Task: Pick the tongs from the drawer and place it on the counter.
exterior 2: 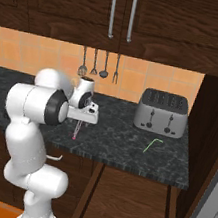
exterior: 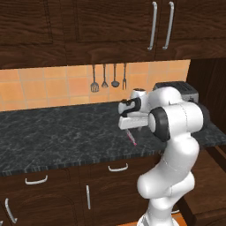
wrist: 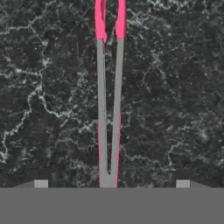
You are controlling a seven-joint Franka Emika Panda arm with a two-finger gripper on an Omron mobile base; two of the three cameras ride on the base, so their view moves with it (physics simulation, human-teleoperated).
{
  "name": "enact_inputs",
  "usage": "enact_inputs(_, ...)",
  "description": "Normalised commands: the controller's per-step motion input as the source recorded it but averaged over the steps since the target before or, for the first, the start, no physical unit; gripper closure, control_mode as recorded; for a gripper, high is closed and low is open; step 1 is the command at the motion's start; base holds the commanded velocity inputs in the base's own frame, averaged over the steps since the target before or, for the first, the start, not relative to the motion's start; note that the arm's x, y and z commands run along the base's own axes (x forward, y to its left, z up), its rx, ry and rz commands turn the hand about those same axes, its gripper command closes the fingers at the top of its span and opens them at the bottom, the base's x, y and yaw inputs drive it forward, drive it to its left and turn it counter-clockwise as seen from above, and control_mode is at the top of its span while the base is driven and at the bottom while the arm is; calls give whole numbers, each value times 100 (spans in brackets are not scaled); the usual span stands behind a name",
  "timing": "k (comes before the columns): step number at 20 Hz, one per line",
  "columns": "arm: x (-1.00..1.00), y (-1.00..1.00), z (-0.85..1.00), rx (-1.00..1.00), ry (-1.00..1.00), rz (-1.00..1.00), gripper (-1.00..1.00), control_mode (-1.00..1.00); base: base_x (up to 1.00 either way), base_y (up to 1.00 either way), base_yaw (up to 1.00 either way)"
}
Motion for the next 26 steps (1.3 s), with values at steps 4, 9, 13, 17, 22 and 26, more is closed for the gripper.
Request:
enact_inputs(4, -100, -14, 41, 0, -22, -4, -100, -100, 0, 0, 0)
enact_inputs(9, -89, 4, 68, 0, -5, -7, -100, -100, 0, 0, 0)
enact_inputs(13, -71, 35, 73, 0, 0, -5, -100, -100, 0, 0, 0)
enact_inputs(17, -53, 19, 80, 0, 0, -3, -100, -100, 0, 0, 0)
enact_inputs(22, -15, -8, 82, 0, 0, -9, -100, -100, 0, 0, 0)
enact_inputs(26, -14, -10, 86, 0, 0, -13, -100, -100, 0, 0, 0)
